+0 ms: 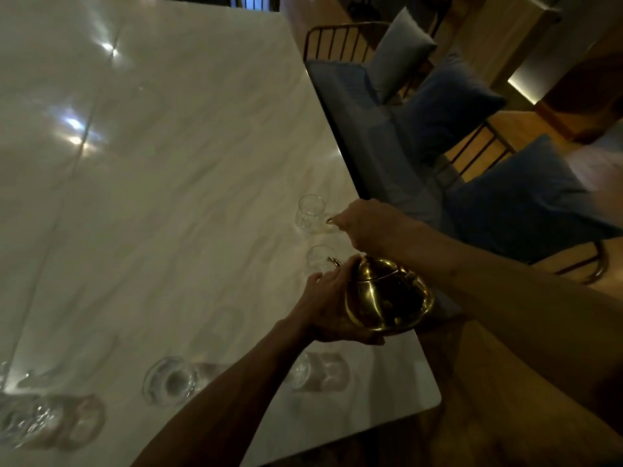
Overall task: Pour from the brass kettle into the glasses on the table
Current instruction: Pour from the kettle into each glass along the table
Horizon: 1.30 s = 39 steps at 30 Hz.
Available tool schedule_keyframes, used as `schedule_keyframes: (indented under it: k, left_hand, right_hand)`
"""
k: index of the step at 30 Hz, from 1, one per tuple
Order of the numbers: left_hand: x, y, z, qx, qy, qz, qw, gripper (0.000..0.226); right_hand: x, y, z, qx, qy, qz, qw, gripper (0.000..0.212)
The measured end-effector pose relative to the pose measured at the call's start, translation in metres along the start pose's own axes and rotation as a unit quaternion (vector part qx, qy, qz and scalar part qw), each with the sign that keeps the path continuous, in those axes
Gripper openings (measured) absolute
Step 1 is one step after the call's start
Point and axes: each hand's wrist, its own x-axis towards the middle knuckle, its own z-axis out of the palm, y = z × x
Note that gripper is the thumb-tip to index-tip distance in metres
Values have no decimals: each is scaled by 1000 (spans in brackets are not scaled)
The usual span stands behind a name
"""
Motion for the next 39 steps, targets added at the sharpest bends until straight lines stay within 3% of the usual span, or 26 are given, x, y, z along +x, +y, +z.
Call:
schedule_keyframes:
  k: [19, 39]
  left_hand:
    - [0, 1, -7, -71, -23, -8, 997, 129]
    - [8, 3, -15, -95, 8, 30, 995, 118]
  right_hand:
    - [13, -6, -8, -35, -55, 4, 998, 38]
    - [25, -3, -13, -50, -63, 13, 997, 37]
